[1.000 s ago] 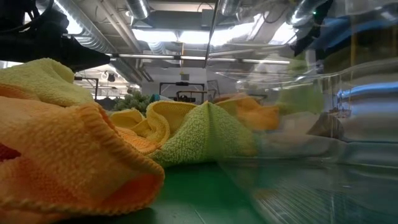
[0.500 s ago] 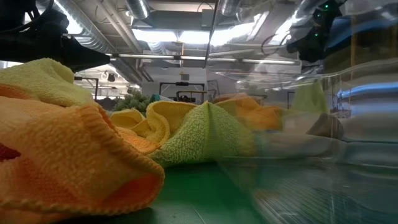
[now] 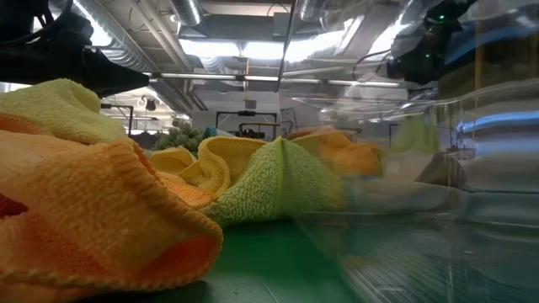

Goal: Sort microfiber towel by color & place in baskets
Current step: Put the green microfiber towel into the top transparent bin, then put the blue microfiber towel into the wire basket

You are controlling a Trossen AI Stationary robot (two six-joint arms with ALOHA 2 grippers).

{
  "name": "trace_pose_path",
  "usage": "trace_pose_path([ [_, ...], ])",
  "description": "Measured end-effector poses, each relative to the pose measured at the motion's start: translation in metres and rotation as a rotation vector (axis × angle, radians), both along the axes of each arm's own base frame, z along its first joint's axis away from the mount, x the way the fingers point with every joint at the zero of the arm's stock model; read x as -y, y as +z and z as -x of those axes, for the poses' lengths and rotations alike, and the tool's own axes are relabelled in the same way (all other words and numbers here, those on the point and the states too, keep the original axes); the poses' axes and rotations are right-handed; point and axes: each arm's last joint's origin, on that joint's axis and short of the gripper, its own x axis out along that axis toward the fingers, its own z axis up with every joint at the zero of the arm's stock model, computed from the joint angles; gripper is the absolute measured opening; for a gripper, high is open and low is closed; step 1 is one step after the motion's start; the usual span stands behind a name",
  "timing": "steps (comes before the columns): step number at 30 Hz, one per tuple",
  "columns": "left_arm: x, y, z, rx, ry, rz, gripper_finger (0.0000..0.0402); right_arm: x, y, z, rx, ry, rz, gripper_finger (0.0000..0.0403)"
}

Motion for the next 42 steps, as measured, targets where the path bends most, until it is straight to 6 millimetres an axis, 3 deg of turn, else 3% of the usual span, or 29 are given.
trace_pose_path([
  [4, 0.000, 0.000, 0.000, 0.000, 0.000, 0.000, 0.0124, 0.001, 0.000, 0.002, -0.079, -0.031, 0.036, 0.0054],
  [16, 0.000, 0.000, 0.000, 0.000, 0.000, 0.000, 0.0124, -0.003, 0.002, 0.004, -0.093, -0.026, -0.007, 0.0169],
  [24, 0.000, 0.000, 0.000, 0.000, 0.000, 0.000, 0.0124, -0.014, 0.028, 0.001, 0.155, -0.054, -0.175, 0.0183],
  [27, 0.000, 0.000, 0.000, 0.000, 0.000, 0.000, 0.0124, -0.020, 0.037, -0.007, 0.252, 0.010, -0.224, 0.0182],
  [32, 0.000, 0.000, 0.000, 0.000, 0.000, 0.000, 0.0124, -0.045, 0.042, -0.041, 0.318, 0.208, -0.282, 0.0182],
  [37, 0.000, 0.000, 0.000, 0.000, 0.000, -0.001, 0.0124, -0.089, 0.041, -0.081, 0.243, 0.400, -0.308, 0.0182],
  [42, 0.000, 0.000, 0.000, 0.000, 0.000, 0.000, 0.0124, -0.135, 0.040, -0.106, 0.133, 0.538, -0.276, 0.0182],
])
